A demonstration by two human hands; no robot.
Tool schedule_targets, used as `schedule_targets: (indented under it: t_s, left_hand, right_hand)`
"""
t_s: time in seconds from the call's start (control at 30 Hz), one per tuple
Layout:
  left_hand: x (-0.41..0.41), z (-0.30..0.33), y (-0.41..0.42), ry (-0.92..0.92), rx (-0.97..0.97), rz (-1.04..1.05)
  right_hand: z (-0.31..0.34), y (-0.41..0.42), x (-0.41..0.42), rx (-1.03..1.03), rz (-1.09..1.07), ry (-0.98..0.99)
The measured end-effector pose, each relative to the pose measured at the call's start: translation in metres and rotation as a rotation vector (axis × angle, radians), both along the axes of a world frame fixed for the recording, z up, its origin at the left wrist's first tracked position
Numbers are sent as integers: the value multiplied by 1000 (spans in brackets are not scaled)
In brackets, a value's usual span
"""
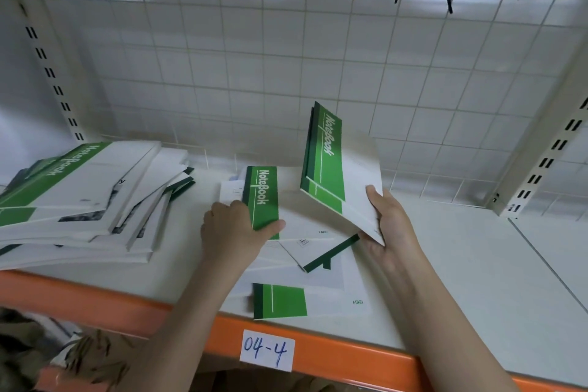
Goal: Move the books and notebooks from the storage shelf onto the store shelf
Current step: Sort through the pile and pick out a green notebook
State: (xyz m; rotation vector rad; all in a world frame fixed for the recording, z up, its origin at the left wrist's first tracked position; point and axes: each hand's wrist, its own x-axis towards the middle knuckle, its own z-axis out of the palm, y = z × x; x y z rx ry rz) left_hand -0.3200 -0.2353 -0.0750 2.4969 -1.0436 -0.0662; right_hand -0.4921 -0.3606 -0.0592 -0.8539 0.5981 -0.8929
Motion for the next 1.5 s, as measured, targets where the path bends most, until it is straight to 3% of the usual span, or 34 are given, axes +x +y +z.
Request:
schedule_targets:
  t_s: [0.07,0.23,0.4,0.47,0.57,0.73,0.83,0.93,1.07,1.37,1.5]
  left_hand:
    - [9,-1,-3,102,-88,-14]
    - [-3,1,-2,136,-427,-77]
    - [-25,26,8,731,-918,-250]
    - [-33,28,9,821,-852,-385]
    - [-34,22,7,657,-707,-477]
    - [-23,17,4,396,-720,-381]
    - [-28,22,-1,366,-788,-358]
    - [-35,18,-5,485,-825,-364]
    - [-40,3,-6,530,-669,-377]
    - [-34,-6,-8,401,-562,-278]
    - [-35,5,-2,323,-540,-349]
  right_hand:
    - [1,-1,-1,19,-3,-33]
    - [-1,-1,-1,-52,-5,-4]
    - [-11,0,10,-312,-99,128]
    - [-15,2,13,-441,-63,170]
    - [-17,6,12,-589,9,128]
    - [-14,8,13,-884,-108,114]
    - [-16,10,15,-875,-149,150]
    - [-21,9,15,-773,-108,131]
    - [-27,3,15,-739,-106,157]
    - [-34,10,12,-829,-148,406]
    - [-17,10,7,-864,-133,457]
